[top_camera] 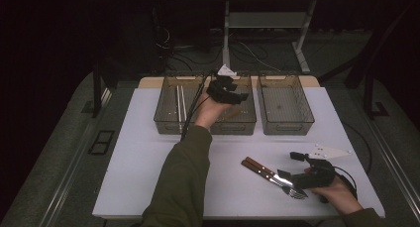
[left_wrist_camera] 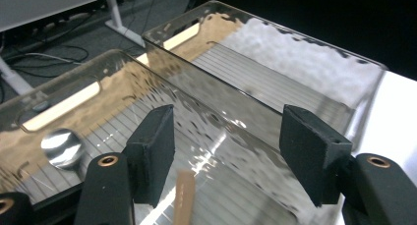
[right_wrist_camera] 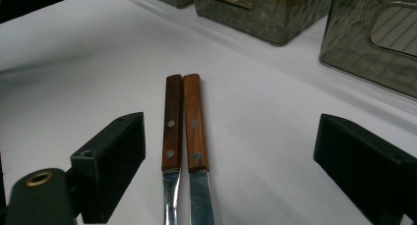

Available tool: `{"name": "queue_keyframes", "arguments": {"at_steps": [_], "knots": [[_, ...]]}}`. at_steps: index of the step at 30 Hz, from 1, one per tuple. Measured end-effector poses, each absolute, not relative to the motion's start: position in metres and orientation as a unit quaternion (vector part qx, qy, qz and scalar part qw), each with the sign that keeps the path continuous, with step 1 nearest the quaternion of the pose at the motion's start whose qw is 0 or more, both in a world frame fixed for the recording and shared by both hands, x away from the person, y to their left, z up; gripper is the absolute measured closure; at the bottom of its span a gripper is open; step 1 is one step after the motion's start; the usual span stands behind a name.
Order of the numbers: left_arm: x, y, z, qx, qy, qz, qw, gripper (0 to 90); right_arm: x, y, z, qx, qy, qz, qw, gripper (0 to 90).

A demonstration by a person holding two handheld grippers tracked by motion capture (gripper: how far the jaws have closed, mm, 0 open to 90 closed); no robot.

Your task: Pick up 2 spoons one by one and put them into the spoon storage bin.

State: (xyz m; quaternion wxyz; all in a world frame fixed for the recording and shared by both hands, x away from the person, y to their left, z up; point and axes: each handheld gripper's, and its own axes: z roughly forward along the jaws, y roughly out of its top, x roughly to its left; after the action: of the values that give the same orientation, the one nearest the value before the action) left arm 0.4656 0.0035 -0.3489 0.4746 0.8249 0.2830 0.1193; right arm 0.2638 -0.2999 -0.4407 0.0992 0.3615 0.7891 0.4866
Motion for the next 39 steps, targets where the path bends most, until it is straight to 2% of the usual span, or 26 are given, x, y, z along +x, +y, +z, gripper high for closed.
{"name": "queue_keyframes", "arguments": {"at_steps": [13, 29, 39], "knots": [[0.416, 0.033, -0.355, 0.814, 0.266, 0.092, 0.508, 31.2, 0.265, -0.301, -0.442, 0.366, 0.789, 0.482, 0.102, 12.0], [0.351, 0.076, -0.382, 0.821, 0.253, 0.095, 0.503, 26.8, 0.266, -0.302, -0.442, 0.371, 0.788, 0.480, 0.104, 12.0], [0.310, 0.110, -0.405, 0.825, 0.263, 0.105, 0.489, 16.4, 0.265, -0.302, -0.441, 0.369, 0.789, 0.479, 0.107, 12.0]]}}
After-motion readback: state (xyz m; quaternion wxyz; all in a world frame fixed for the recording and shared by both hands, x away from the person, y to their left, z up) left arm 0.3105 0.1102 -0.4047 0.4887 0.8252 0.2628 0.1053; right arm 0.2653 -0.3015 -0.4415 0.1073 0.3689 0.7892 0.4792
